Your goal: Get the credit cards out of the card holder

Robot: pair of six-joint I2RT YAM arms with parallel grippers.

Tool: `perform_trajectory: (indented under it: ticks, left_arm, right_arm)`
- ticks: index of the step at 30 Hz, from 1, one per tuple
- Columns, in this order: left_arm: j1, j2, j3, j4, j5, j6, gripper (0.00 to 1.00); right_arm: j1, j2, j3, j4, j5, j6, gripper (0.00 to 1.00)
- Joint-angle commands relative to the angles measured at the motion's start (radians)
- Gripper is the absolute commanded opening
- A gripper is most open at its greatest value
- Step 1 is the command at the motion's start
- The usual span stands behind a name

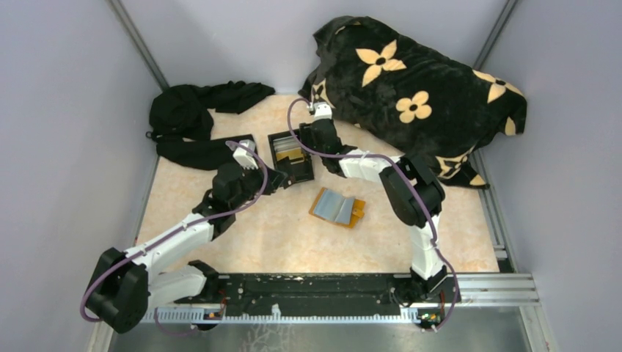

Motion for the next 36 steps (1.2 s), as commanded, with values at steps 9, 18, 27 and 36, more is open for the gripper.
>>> perform_trajectory:
  ticks: [9, 18, 27, 36]
  left_arm:
    - [0.019, 0.000, -0.036, 0.038, 0.042, -0.032, 0.00]
    - [0.025, -0.006, -0.048, 0.034, 0.043, -0.030, 0.00]
    - [0.028, 0.014, -0.060, 0.049, 0.053, -0.038, 0.00]
    - [0.031, 0.001, -0.061, 0.049, 0.047, -0.035, 0.00]
  right_arm:
    - [0.022, -0.097, -0.096, -0.006, -0.012, -0.011, 0.58]
    - [0.026, -0.111, -0.113, 0.007, -0.049, -0.008, 0.36]
    - [0.040, -0.121, -0.124, 0.009, -0.092, -0.027, 0.13]
    - [0.067, -0.135, -0.143, 0.033, -0.148, -0.028, 0.03]
